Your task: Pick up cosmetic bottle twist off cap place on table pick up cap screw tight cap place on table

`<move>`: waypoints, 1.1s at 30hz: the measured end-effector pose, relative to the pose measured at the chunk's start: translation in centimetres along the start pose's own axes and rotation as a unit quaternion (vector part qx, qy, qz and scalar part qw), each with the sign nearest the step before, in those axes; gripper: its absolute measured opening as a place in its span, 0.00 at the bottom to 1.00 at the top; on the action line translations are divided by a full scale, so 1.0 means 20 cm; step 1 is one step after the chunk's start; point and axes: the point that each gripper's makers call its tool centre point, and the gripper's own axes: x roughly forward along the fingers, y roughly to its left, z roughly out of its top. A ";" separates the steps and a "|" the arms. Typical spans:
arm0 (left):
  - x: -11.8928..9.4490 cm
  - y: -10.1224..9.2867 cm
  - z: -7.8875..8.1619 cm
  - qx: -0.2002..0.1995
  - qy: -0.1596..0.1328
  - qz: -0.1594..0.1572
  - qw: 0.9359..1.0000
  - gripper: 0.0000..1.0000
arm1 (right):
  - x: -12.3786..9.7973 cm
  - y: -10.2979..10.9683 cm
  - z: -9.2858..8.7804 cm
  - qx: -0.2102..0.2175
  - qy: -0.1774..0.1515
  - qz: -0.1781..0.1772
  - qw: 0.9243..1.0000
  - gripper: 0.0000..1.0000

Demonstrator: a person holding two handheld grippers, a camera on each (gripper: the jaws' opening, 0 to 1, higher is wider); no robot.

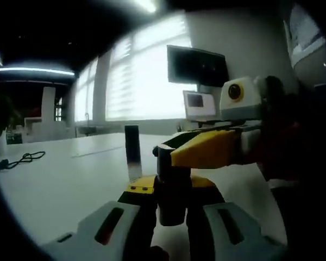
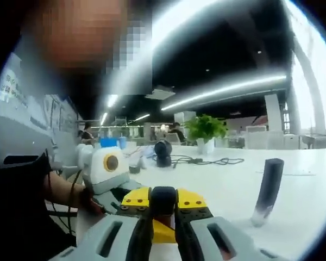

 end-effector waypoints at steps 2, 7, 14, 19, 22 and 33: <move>0.00 -0.01 0.00 -0.001 -0.001 -0.008 1.000 0.09 | -0.01 0.01 0.00 -0.001 0.005 0.016 1.000 0.08; -0.01 -0.05 0.01 -0.021 -0.003 -0.033 0.999 0.09 | -0.02 0.04 0.00 -0.003 0.011 0.045 0.999 0.08; -0.02 -0.12 0.01 -0.031 -0.003 -0.067 0.997 0.09 | -0.05 0.09 0.00 -0.014 0.022 0.110 0.994 0.08; -0.02 -0.15 0.00 -0.034 0.001 -0.083 0.996 0.09 | -0.07 0.10 -0.01 -0.009 0.024 0.141 0.990 0.08; -0.02 -0.17 0.01 -0.039 -0.003 -0.094 0.995 0.09 | -0.08 0.12 0.00 -0.008 0.021 0.163 0.986 0.08; -0.02 -0.22 0.02 -0.054 -0.010 -0.126 0.991 0.10 | -0.09 0.16 0.01 -0.006 0.035 0.258 0.965 0.09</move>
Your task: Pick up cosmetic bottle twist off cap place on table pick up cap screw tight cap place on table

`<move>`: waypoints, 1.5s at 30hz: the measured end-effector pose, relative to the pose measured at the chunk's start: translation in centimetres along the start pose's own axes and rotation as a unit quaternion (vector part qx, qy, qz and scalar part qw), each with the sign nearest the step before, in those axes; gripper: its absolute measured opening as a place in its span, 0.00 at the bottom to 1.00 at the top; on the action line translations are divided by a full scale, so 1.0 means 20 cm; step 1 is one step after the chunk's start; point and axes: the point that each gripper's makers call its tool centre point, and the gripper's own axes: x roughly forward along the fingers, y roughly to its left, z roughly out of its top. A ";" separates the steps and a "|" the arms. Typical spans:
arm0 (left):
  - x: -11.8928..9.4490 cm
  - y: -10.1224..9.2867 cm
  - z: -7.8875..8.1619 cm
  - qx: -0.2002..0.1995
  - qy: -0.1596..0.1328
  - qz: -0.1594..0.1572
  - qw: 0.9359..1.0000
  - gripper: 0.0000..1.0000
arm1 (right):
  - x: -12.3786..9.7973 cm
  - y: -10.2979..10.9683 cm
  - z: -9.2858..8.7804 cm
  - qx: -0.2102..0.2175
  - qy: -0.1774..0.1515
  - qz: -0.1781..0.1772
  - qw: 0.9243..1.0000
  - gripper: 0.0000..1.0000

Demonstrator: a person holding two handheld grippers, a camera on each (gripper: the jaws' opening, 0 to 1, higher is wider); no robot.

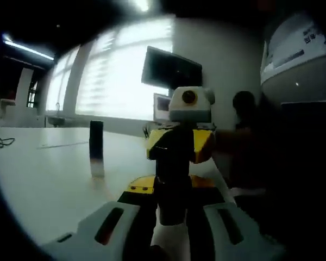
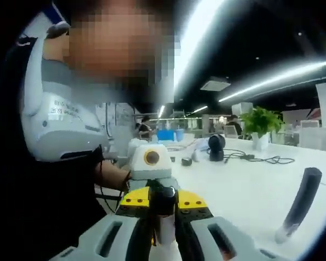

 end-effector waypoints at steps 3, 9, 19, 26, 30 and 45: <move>0.00 -0.02 -0.01 -0.001 0.002 -0.012 1.000 0.10 | 0.00 0.01 0.00 0.007 0.004 0.025 1.000 0.09; 0.00 -0.05 0.00 -0.007 0.002 -0.028 1.000 0.10 | 0.00 0.04 0.00 0.014 0.005 0.075 0.997 0.09; 0.00 -0.09 -0.01 -0.009 0.006 -0.050 0.999 0.10 | -0.01 0.07 -0.01 0.023 0.013 0.126 0.992 0.08; 0.00 -0.14 -0.02 -0.014 0.010 -0.078 0.997 0.09 | -0.23 -0.07 0.01 0.033 0.007 0.170 0.985 0.08; 0.00 -0.13 -0.01 -0.017 0.006 -0.073 0.997 0.09 | -0.25 -0.10 0.02 0.031 0.008 0.171 0.985 0.09; 0.01 -0.04 0.01 -0.017 -0.007 -0.029 0.999 0.10 | -0.20 -0.15 0.05 0.017 -0.018 0.093 0.995 0.26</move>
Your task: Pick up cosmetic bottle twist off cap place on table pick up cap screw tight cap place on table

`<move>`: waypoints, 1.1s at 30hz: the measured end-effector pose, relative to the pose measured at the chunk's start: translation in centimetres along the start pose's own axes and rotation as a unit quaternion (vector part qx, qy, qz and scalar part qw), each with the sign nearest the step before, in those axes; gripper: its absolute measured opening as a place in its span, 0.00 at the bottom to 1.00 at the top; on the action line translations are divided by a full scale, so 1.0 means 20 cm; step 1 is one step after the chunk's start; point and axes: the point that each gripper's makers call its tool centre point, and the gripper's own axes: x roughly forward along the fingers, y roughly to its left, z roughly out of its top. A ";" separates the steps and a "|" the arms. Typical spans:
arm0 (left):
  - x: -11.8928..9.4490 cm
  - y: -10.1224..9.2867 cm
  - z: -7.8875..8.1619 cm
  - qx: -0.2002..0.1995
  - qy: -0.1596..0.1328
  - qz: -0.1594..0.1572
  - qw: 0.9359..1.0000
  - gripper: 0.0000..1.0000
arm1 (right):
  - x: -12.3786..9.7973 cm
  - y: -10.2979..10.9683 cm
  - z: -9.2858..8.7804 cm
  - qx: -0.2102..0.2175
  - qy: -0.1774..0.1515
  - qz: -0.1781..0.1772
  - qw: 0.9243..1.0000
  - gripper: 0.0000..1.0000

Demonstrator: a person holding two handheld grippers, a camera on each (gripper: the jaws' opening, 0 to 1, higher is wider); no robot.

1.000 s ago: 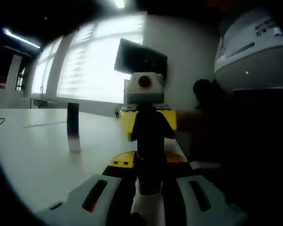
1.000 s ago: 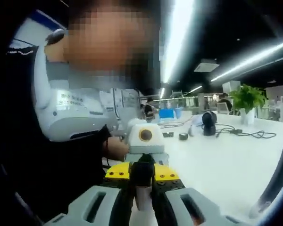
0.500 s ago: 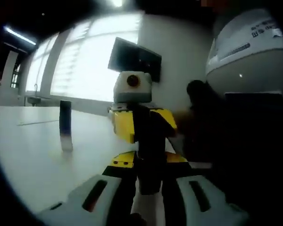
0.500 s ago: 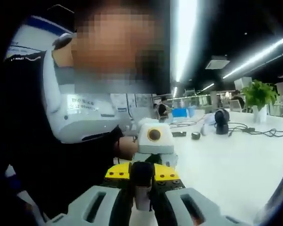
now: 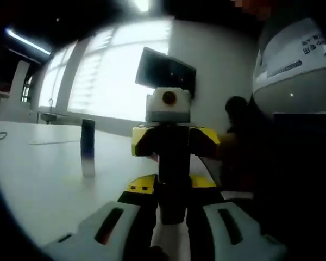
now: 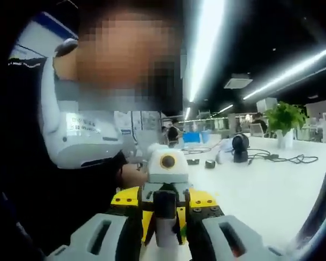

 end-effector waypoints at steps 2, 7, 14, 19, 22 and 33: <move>0.00 0.00 0.00 0.002 -0.001 0.003 1.000 0.10 | 0.02 -0.01 0.00 -0.002 -0.005 -0.023 1.000 0.28; -0.01 0.05 0.01 0.011 -0.005 0.030 0.999 0.10 | 0.01 -0.09 0.01 -0.008 -0.013 -0.101 0.995 0.30; -0.02 0.13 0.02 0.021 -0.011 0.072 0.997 0.10 | 0.02 -0.13 0.06 -0.007 -0.035 -0.186 0.982 0.26; -0.03 0.17 0.03 0.026 -0.015 0.096 0.995 0.10 | 0.04 -0.15 0.02 -0.026 -0.021 -0.242 0.970 0.27; -0.03 0.18 0.03 0.025 -0.011 0.103 0.994 0.10 | 0.06 -0.17 0.02 -0.022 -0.029 -0.277 0.960 0.27; -0.08 0.32 0.05 0.037 -0.016 0.177 0.983 0.10 | 0.21 -0.12 0.02 0.005 -0.077 -0.372 0.925 0.28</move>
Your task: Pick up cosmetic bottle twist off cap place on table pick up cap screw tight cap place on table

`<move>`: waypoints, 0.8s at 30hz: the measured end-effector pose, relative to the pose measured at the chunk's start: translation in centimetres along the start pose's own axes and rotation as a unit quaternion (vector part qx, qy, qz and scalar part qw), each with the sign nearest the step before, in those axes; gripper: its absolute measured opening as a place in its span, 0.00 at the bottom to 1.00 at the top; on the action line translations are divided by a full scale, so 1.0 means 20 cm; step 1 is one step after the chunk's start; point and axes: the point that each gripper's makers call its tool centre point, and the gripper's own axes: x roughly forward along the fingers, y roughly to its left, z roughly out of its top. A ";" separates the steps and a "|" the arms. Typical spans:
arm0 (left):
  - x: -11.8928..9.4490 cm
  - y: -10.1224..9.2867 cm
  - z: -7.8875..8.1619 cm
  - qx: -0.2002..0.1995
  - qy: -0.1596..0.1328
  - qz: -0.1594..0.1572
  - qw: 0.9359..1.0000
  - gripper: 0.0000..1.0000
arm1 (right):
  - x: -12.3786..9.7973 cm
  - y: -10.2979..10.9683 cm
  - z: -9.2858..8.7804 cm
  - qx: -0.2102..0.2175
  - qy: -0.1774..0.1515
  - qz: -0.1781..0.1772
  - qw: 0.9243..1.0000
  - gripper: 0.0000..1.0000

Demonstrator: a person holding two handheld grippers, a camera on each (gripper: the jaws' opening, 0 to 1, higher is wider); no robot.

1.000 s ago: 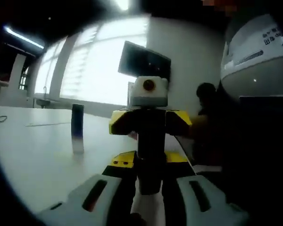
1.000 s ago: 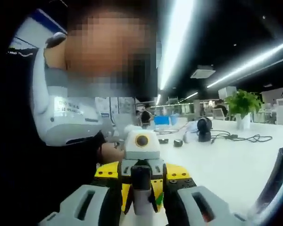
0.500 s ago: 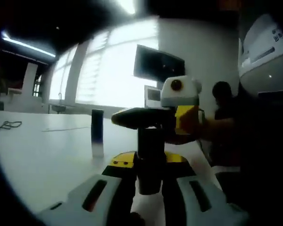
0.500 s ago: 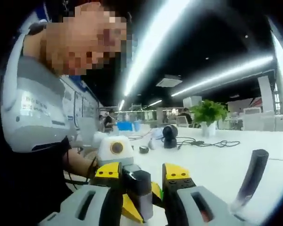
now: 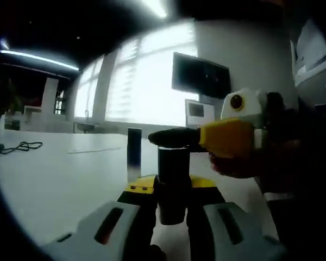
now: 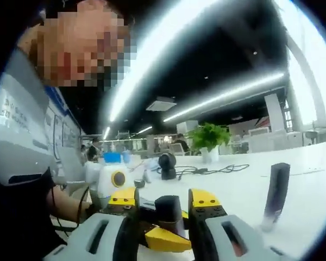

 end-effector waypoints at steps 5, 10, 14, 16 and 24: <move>0.00 0.04 -0.01 0.009 0.007 0.021 1.000 0.10 | 0.02 -0.03 0.02 0.009 -0.020 -0.067 0.998 0.26; 0.00 0.07 -0.02 0.015 0.010 0.036 0.999 0.10 | 0.05 -0.01 -0.03 -0.040 0.007 -0.100 0.994 0.25; 0.00 0.07 -0.03 0.021 0.013 0.041 0.999 0.10 | 0.05 -0.01 -0.02 -0.053 0.003 -0.121 0.991 0.23; 0.00 0.08 -0.03 0.021 0.016 0.043 0.999 0.10 | 0.04 -0.02 -0.03 -0.057 0.008 -0.131 0.990 0.21; 0.01 0.08 -0.04 0.021 0.018 0.043 0.999 0.10 | 0.03 -0.03 -0.05 -0.059 0.019 -0.150 0.987 0.19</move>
